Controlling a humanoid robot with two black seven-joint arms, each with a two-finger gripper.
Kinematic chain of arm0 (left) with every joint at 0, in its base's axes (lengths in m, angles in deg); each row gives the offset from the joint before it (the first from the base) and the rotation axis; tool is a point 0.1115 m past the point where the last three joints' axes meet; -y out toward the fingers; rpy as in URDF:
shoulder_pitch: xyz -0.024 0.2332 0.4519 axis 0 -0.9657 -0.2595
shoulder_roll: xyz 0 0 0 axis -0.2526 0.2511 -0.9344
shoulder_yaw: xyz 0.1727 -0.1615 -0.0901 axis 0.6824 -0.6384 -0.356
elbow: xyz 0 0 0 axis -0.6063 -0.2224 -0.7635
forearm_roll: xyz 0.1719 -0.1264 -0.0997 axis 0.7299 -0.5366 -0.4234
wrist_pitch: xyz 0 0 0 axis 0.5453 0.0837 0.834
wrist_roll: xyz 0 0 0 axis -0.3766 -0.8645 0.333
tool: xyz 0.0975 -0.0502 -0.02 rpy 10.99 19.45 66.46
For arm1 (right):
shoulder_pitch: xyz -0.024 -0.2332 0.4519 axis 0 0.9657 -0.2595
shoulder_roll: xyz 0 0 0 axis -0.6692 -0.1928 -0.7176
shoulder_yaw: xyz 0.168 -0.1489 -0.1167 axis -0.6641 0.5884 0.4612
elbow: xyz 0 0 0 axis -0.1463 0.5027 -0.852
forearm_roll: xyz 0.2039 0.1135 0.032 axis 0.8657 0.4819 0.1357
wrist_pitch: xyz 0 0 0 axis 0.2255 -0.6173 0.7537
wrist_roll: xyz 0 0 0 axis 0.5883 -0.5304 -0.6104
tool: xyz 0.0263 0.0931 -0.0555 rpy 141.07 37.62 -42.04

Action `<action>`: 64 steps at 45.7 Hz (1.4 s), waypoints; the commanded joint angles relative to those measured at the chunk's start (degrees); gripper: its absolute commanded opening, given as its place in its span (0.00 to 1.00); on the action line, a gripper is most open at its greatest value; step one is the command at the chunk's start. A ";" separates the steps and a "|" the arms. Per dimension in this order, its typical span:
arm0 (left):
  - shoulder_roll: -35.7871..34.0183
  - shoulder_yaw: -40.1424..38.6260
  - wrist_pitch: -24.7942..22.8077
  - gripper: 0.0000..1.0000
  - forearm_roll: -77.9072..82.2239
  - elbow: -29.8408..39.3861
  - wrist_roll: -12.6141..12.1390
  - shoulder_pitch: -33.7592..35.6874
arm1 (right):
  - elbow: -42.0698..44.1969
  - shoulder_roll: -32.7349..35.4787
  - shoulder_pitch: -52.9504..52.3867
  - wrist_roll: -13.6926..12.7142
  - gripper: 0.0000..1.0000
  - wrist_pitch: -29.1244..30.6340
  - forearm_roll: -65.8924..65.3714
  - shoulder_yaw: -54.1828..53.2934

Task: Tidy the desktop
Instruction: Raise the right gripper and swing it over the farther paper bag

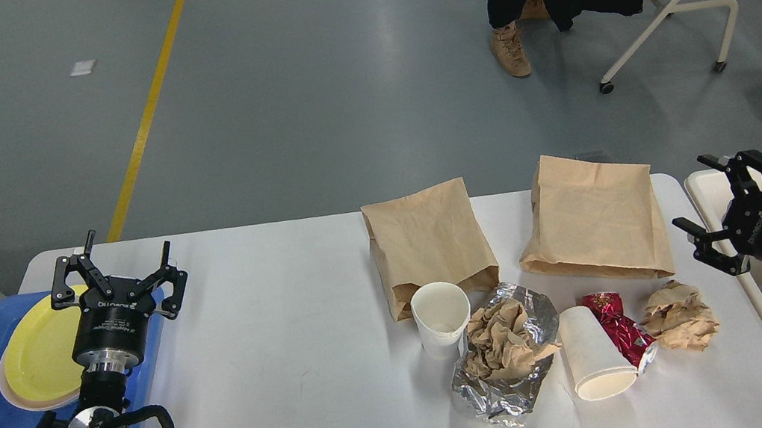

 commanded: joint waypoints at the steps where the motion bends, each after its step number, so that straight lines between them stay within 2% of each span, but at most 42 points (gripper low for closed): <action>1: 0.00 0.00 0.00 0.96 -0.01 -0.01 0.00 0.00 | -0.19 4.96 -18.91 0.07 1.00 3.75 0.09 27.35; 6: 0.00 0.00 0.00 0.96 -0.01 -0.01 0.00 0.00 | -0.36 4.62 -37.19 -0.02 1.00 4.63 0.09 51.34; 7: 0.00 0.00 0.00 0.96 -0.01 -0.01 0.00 0.00 | -0.88 3.48 -42.27 -0.02 1.00 4.80 0.09 58.53; 12: 0.00 0.00 0.00 0.96 -0.01 -0.01 0.00 0.00 | -3.17 -3.81 -58.20 0.06 1.00 6.64 0.61 80.97; 17: 0.00 0.00 0.00 0.96 -0.01 -0.01 0.00 0.00 | -3.96 -13.73 -69.46 -0.02 1.00 11.82 1.14 96.01; 20: 0.00 0.00 0.00 0.96 -0.01 -0.01 0.00 0.00 | -4.49 -19.36 -73.16 -0.37 1.00 14.99 1.14 101.30; 24: 0.00 -0.09 0.00 0.96 -0.01 -0.01 0.00 0.00 | -8.08 -25.52 -77.99 -1.07 1.00 18.77 0.44 105.09; 28: 0.00 -0.01 0.00 0.96 -0.01 -0.01 0.00 0.00 | -16.24 -28.60 -86.34 -3.97 1.00 19.13 0.35 107.02; 33: 0.00 -0.01 0.00 0.96 -0.01 -0.01 0.00 0.00 | -27.41 -28.70 -97.14 -11.26 1.00 18.60 0.35 106.33; 34: 0.00 -0.09 0.00 0.96 -0.01 -0.01 0.00 0.00 | -31.17 -28.70 -101.26 -13.71 1.00 18.08 0.35 105.89; 41: 0.00 -0.09 0.00 0.96 -0.09 -0.01 0.09 0.00 | -44.64 -27.73 -112.97 -21.63 1.00 17.11 -0.79 102.29; 44: 0.00 -0.09 0.00 0.96 -0.09 -0.01 0.09 0.00 | -50.70 -26.77 -116.84 -24.18 1.00 15.88 -2.10 99.74; 48: 0.00 -0.09 0.00 0.96 -0.01 -0.09 0.00 0.09 | -54.15 -25.53 -118.52 -25.33 1.00 15.09 -3.07 97.10; 56: 0.00 -0.09 0.00 0.96 -0.01 -0.01 0.00 0.09 | -54.06 -24.92 -116.77 -24.11 1.00 11.13 -3.08 96.66; 64: 0.00 -0.09 0.00 0.96 -0.01 -0.01 0.00 0.09 | -52.92 -25.09 -115.18 -23.93 1.00 10.87 -3.16 96.30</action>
